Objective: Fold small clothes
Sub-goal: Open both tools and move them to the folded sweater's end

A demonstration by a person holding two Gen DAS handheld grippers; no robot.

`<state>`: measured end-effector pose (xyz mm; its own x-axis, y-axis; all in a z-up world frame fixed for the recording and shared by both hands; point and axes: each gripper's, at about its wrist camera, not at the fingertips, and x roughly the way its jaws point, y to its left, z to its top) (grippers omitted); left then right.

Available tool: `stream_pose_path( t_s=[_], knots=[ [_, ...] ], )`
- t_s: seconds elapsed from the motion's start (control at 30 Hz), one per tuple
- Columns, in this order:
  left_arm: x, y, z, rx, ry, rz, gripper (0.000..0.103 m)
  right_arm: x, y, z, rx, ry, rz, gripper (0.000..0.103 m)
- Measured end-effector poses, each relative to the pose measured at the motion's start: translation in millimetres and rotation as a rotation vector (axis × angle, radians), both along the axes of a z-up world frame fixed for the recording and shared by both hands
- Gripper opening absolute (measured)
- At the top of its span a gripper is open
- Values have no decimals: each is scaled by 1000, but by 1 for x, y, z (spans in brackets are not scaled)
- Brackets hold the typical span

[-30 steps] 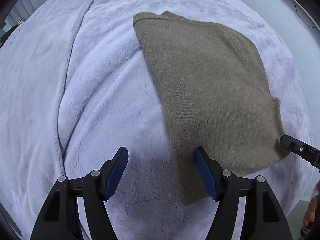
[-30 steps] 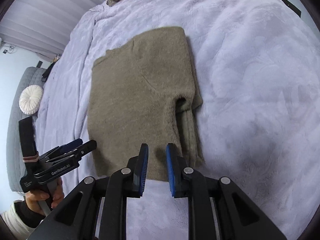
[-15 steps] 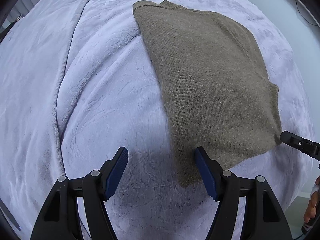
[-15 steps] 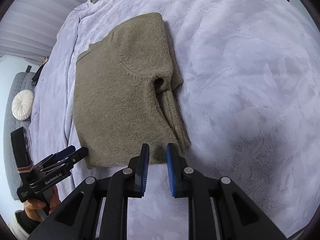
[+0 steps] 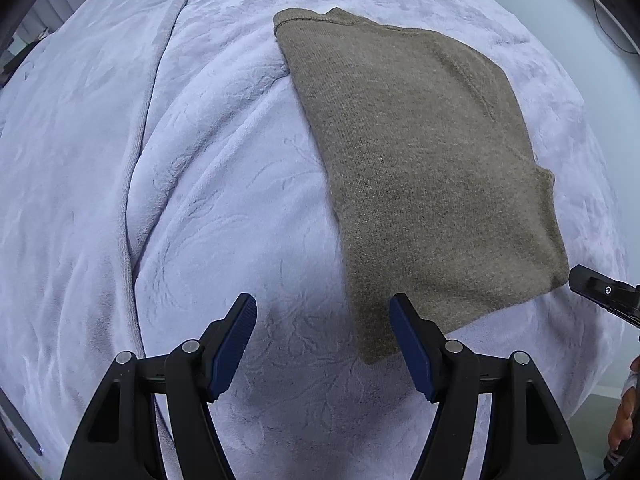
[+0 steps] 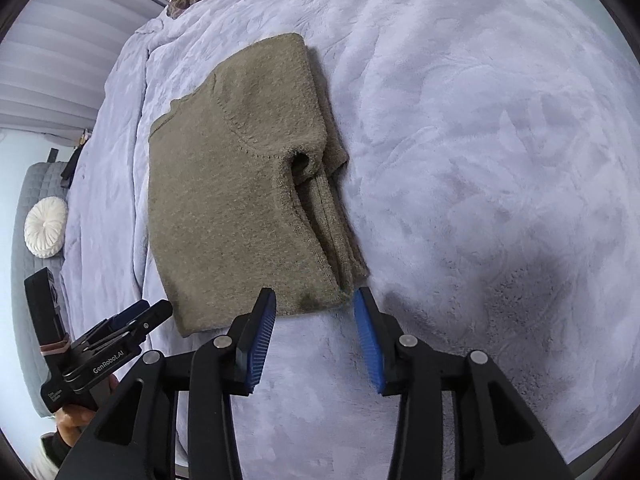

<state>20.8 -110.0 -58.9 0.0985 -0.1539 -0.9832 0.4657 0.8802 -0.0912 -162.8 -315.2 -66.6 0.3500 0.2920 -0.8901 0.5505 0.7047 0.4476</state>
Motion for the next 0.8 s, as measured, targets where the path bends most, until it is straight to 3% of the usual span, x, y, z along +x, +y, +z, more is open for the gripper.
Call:
stream_pose_path(
  t_s=[0.07,0.1,0.17,0.27,0.4,0.8],
  knots=[
    [2,0,0,8,10,7,73,1,2,0,5,-1,0,48],
    [3,0,-1,12,14,10,88,2,3,0,6,0,1,54],
    [2,3,3,5,-9,19,97,4,3,1,2,-2,2,60],
    [3,5,7,3,-32,8,97,6,3,3,0,-9,7,61],
    [4,4,10,15,-47,1,97,9,1,4,-12,-13,10,81],
    [18,-1,-4,4,28,39,97,27,-3,7,-44,-30,63,94]
  ],
)
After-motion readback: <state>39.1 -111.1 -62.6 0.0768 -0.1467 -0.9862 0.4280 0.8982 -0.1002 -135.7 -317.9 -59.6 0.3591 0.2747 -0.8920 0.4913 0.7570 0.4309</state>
